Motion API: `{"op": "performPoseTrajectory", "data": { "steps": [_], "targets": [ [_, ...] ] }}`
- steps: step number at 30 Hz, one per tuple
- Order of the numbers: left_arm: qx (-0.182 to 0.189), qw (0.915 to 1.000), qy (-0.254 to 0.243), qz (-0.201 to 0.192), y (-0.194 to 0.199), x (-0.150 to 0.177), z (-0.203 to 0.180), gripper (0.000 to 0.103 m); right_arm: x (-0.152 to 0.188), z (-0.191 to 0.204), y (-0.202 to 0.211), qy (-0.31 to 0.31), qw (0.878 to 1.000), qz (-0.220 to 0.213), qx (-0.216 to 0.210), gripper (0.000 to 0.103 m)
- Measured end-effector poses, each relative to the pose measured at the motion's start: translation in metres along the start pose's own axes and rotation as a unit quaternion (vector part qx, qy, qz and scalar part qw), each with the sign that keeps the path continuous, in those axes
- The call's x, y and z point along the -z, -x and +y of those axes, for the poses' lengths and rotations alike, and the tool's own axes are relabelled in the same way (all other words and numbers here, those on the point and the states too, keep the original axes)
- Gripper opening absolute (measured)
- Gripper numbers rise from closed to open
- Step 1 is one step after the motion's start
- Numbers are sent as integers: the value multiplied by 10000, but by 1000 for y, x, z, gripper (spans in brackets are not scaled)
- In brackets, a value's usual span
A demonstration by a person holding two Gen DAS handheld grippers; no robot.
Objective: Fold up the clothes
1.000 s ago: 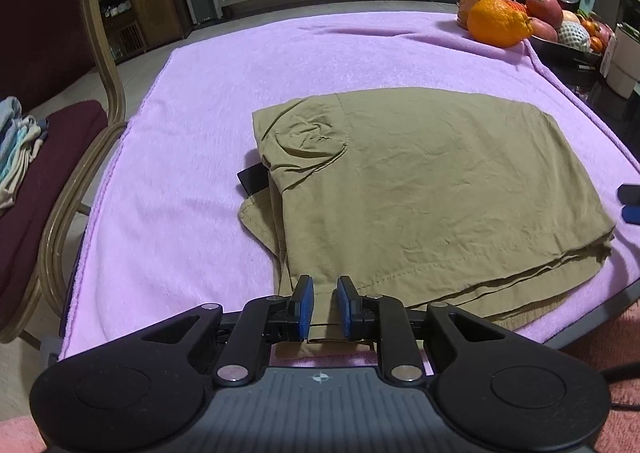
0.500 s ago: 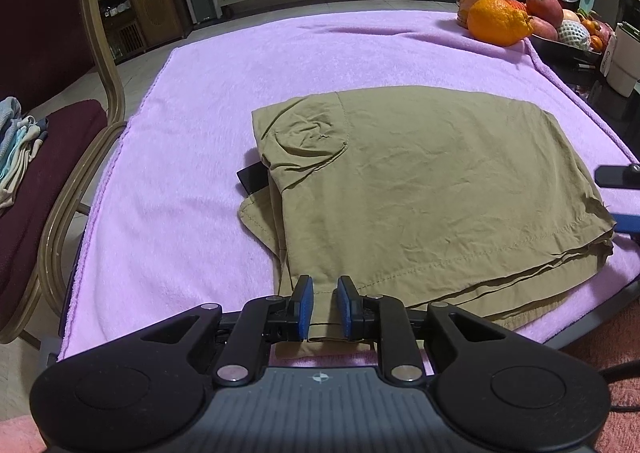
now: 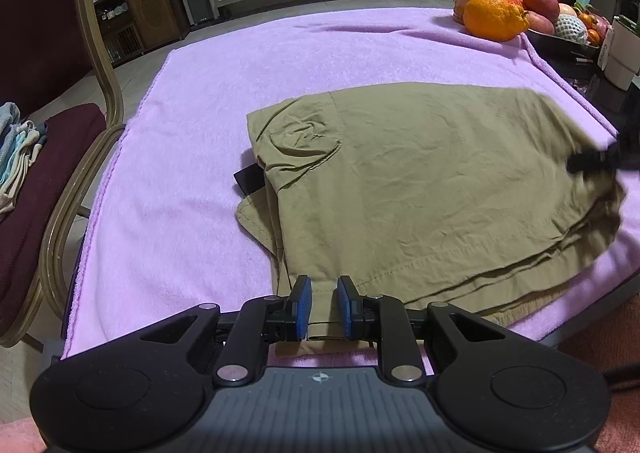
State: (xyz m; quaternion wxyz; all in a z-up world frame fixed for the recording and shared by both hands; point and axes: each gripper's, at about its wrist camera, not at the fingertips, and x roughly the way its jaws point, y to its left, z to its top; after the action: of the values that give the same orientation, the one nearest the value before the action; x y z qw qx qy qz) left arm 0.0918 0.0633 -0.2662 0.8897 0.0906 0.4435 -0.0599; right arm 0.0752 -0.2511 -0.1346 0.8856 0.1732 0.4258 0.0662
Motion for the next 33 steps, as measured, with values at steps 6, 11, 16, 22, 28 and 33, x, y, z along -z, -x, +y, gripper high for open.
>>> {"op": "performPoseTrajectory", "data": {
  "steps": [6, 11, 16, 22, 28, 33],
  "targets": [
    [865, 9888, 1158, -384, 26, -7, 40, 20, -34, 105, 48, 2604, 9585, -975, 632, 3],
    [1105, 9798, 1541, -643, 35, -10, 51, 20, -62, 174, 44, 4552, 8673, -1632, 1179, 2],
    [1340, 9820, 1289, -320, 19, -14, 34, 20, -96, 170, -28, 5490, 7996, -1464, 1943, 2],
    [1473, 9802, 1318, -139, 7, -21, 31, 20, -138, 100, -81, 3996, 8830, -353, 2439, 4],
    [1441, 9790, 1334, -550, 29, -32, 41, 23, -161, 48, 8, 1160, 9904, -14, 758, 35],
    [1427, 9704, 1809, -725, 39, -70, 83, 41, -122, 14, 52, -794, 9879, 197, -1320, 68]
  ]
}}
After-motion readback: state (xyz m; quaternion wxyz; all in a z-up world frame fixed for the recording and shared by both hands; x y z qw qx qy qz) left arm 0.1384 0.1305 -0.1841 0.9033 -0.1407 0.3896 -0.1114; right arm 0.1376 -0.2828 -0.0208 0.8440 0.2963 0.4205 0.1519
